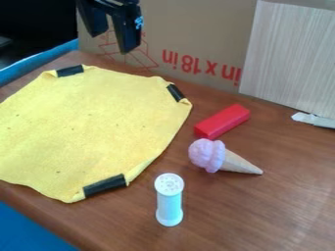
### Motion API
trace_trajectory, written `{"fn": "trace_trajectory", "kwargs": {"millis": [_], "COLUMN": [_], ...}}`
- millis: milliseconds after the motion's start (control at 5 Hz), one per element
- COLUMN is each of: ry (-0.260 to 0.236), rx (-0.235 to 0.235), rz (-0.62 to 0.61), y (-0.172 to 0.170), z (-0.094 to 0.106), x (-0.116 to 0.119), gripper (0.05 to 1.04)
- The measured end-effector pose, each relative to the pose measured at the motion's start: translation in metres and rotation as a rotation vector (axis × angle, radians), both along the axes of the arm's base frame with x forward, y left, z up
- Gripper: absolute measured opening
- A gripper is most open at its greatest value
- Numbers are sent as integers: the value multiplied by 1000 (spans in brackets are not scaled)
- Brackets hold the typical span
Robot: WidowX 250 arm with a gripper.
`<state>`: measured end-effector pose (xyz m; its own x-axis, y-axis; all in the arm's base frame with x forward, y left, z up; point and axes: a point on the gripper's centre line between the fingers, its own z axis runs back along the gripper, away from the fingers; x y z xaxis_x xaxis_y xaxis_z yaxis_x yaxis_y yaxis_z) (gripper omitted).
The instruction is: Putting the object on the cloth on the left edge
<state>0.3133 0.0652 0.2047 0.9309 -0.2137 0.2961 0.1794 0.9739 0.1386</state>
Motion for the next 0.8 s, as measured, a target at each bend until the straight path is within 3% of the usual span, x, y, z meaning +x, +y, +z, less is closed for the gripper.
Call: {"fn": "trace_trajectory", "kwargs": {"millis": [200, 400, 800], "ry": [31, 36, 172], "rx": [-8, 17, -2], "rz": [-11, -260, -723], "y": [-1, -32, -85], "z": [-10, -16, -44], "x": [1, 10, 27], "gripper": [999, 999, 999]}}
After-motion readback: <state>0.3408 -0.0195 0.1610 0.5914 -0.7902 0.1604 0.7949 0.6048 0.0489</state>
